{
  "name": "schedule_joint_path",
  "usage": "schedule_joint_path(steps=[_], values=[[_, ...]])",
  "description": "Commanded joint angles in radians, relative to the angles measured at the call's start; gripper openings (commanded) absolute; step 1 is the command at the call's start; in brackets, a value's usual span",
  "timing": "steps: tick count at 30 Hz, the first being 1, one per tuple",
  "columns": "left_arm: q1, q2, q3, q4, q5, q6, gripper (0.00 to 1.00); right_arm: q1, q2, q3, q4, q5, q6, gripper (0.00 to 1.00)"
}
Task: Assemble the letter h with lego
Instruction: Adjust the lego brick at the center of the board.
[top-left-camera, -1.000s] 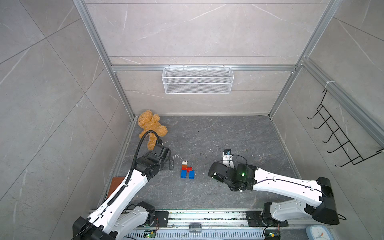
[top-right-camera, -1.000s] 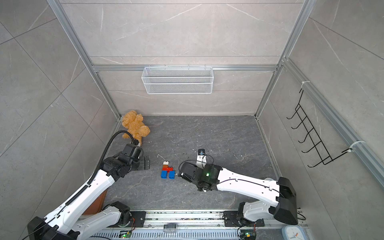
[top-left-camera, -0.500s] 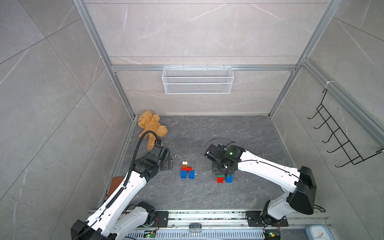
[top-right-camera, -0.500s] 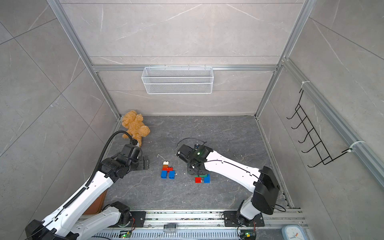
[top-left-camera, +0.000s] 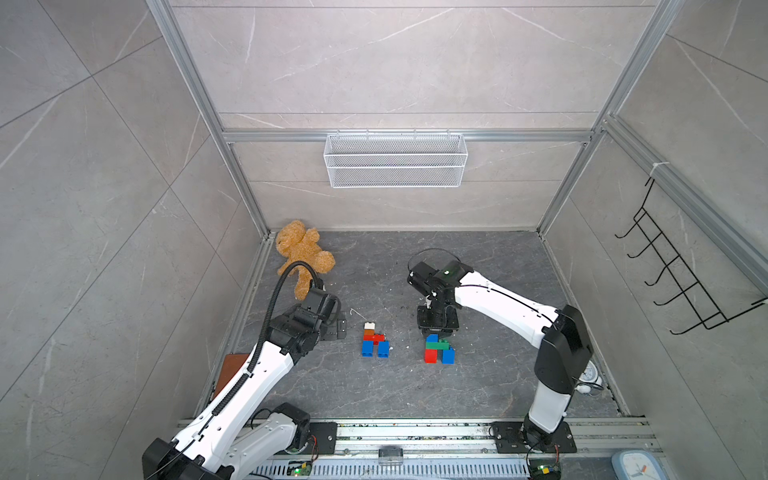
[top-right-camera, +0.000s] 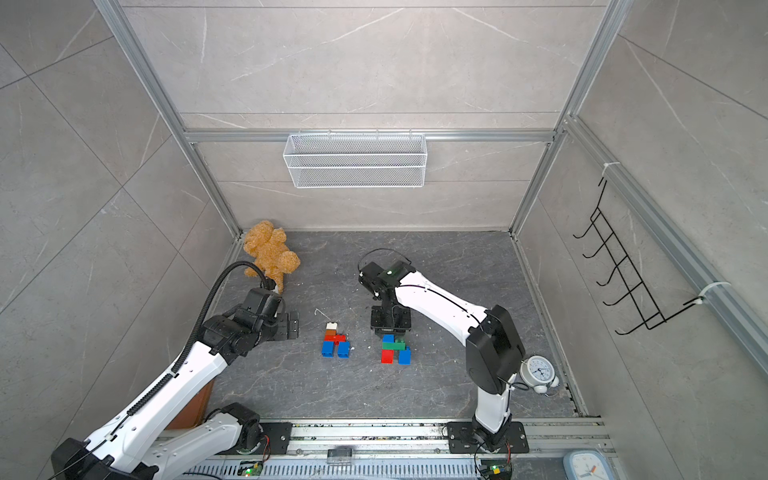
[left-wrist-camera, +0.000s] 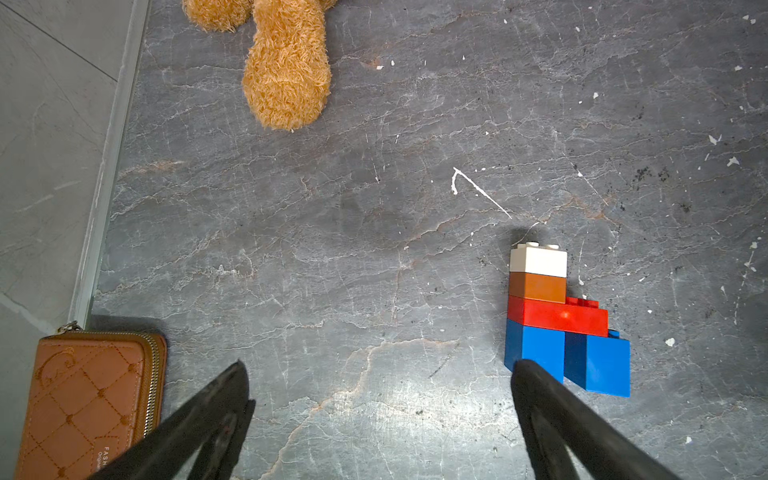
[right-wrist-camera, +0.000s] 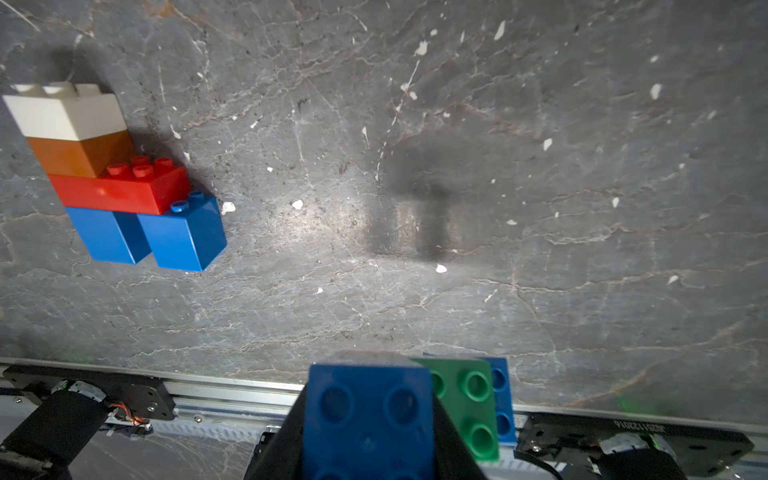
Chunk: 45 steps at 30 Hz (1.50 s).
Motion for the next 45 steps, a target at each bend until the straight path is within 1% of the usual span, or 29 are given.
schedule_joint_path(steps=[1,9,15,27,33,42,43,45], values=[[0.002,0.002,0.021,-0.013,-0.015,0.020,1.00,-0.023,0.059,0.057,-0.094,-0.078,-0.062,0.00],[0.002,0.007,0.021,-0.011,-0.008,0.020,1.00,-0.062,0.187,0.165,-0.166,-0.156,-0.110,0.00],[0.002,0.015,0.020,-0.010,0.000,0.022,1.00,-0.075,0.275,0.224,-0.217,-0.166,-0.148,0.00],[0.002,0.014,0.021,-0.008,0.005,0.022,1.00,-0.114,0.395,0.270,-0.225,-0.159,-0.197,0.00],[0.002,0.018,0.022,-0.008,0.009,0.023,1.00,-0.126,0.455,0.318,-0.235,-0.199,-0.222,0.00],[0.002,0.027,0.023,-0.008,0.017,0.024,1.00,-0.138,0.492,0.323,-0.233,-0.207,-0.237,0.00],[0.003,0.026,0.024,-0.008,0.019,0.025,1.00,-0.140,0.494,0.321,-0.233,-0.207,-0.239,0.04],[0.002,0.029,0.025,-0.008,0.020,0.025,1.00,-0.140,0.501,0.323,-0.233,-0.210,-0.244,0.19]])
